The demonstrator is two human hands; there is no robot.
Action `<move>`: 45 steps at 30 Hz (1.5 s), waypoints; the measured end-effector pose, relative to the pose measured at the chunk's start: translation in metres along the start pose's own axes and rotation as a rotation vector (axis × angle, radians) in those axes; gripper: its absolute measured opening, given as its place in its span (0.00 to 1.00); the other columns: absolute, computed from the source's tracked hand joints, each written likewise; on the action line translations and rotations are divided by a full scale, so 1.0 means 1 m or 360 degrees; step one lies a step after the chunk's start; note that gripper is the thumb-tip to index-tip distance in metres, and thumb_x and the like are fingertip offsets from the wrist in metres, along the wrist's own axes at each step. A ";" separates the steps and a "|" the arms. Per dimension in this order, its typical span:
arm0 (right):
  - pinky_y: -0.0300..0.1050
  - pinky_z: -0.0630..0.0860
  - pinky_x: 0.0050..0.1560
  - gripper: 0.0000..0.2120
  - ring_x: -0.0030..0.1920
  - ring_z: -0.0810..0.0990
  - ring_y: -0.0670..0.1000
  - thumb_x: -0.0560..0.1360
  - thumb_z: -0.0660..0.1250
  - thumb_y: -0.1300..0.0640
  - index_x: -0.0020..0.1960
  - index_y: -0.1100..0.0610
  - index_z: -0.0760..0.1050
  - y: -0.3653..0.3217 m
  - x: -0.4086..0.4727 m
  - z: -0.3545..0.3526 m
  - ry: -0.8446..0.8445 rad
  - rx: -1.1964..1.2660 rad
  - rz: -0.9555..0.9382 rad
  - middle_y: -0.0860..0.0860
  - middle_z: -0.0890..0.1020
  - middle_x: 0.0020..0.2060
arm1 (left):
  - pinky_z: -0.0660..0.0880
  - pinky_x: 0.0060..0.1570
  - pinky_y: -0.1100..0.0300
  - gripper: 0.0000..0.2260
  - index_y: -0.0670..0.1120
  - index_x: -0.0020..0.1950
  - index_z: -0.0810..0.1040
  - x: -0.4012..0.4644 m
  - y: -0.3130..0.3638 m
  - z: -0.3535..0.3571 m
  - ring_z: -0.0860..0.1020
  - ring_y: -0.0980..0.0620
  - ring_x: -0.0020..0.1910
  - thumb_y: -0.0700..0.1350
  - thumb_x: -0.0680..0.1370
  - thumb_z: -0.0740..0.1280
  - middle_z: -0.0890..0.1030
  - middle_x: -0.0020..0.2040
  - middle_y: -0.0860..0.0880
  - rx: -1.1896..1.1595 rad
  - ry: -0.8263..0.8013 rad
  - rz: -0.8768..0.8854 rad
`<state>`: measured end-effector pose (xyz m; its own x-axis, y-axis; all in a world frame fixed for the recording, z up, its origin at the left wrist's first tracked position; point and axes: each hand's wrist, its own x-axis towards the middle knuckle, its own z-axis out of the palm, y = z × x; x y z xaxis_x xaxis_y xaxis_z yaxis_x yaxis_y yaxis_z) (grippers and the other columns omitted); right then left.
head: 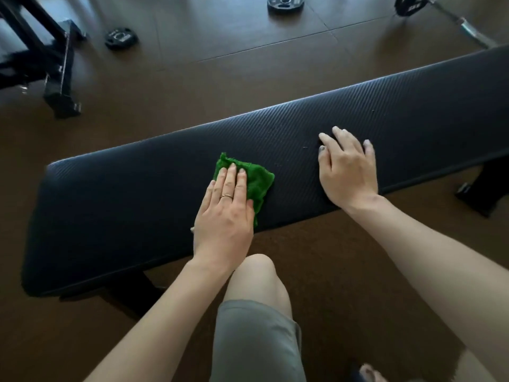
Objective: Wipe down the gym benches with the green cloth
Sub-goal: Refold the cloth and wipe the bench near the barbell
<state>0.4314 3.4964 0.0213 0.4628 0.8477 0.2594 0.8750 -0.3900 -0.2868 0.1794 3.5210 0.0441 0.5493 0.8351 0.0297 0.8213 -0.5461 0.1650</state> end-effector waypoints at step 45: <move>0.53 0.71 0.73 0.19 0.54 0.83 0.52 0.85 0.54 0.54 0.55 0.59 0.83 0.046 0.011 0.002 0.0597 0.0412 0.0183 0.53 0.86 0.51 | 0.59 0.80 0.49 0.27 0.40 0.81 0.62 0.048 0.119 0.037 0.61 0.45 0.81 0.53 0.86 0.55 0.64 0.81 0.41 0.0244 0.0133 0.0614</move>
<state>0.4765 3.4887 0.0097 0.6158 0.5971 0.5141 0.7729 -0.3309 -0.5415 0.3095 3.4937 0.0290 0.8119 0.5664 0.1416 0.5746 -0.8181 -0.0223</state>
